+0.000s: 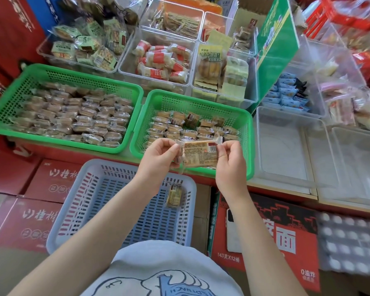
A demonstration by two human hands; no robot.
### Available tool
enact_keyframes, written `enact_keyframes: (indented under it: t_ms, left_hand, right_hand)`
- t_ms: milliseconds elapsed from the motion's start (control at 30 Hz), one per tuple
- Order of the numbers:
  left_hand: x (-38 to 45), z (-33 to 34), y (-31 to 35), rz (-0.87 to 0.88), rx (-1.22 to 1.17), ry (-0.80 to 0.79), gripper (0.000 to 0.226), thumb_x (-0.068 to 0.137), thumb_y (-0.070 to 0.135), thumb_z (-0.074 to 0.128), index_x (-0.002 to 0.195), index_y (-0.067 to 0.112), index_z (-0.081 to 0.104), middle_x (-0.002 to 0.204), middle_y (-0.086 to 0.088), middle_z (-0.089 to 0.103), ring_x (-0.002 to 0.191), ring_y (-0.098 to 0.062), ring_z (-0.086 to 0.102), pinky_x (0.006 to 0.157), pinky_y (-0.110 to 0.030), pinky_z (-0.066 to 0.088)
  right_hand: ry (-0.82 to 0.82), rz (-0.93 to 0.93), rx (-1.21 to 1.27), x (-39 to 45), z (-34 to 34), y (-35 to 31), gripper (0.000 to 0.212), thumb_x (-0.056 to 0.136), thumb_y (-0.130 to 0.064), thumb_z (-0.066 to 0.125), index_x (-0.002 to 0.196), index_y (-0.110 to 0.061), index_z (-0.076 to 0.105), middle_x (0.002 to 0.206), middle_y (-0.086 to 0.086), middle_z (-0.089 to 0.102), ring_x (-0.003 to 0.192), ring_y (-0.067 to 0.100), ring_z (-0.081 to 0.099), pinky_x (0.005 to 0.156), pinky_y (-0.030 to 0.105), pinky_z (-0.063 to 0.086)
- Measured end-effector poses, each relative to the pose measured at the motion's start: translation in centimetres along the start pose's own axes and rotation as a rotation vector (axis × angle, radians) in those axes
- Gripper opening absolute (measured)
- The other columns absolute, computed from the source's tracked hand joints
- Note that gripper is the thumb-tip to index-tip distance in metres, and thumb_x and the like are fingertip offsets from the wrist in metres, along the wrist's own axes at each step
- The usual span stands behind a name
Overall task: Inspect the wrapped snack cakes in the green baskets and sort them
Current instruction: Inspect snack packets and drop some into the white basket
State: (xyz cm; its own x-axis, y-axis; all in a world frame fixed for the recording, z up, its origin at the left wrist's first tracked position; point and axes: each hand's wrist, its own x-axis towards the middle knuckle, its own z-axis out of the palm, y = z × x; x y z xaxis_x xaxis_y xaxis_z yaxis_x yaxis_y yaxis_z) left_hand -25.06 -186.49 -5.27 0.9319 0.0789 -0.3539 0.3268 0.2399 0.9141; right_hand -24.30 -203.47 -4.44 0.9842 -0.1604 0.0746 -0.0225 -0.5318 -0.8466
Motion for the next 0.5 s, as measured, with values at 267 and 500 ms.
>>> enact_keyframes:
  t_ms: [267, 500]
  left_hand:
    - [0.2, -1.2, 0.2, -0.078, -0.019, -0.179, 0.014, 0.100, 0.002, 0.056, 0.105, 0.006, 0.067, 0.097, -0.019, 0.063, 0.084, -0.028, 0.055, 0.073, -0.029, 0.054]
    - [-0.3, -0.7, 0.3, -0.086, 0.020, -0.285, 0.011, 0.100, 0.004, 0.056, 0.099, 0.004, 0.067, 0.091, -0.017, 0.061, 0.073, -0.018, 0.055, 0.064, -0.022, 0.053]
  right_hand:
    - [-0.207, 0.443, 0.510, -0.3, -1.3, 0.0, 0.017, 0.105, -0.026, 0.049, 0.114, -0.014, 0.057, 0.064, -0.004, 0.059, 0.046, 0.008, 0.044, 0.041, 0.020, 0.034]
    - [-0.365, 0.433, 0.802, -0.8, -3.0, 0.0, 0.026, 0.105, -0.026, 0.045, 0.106, -0.005, 0.061, 0.052, -0.002, 0.049, 0.036, 0.005, 0.029, 0.037, 0.021, 0.018]
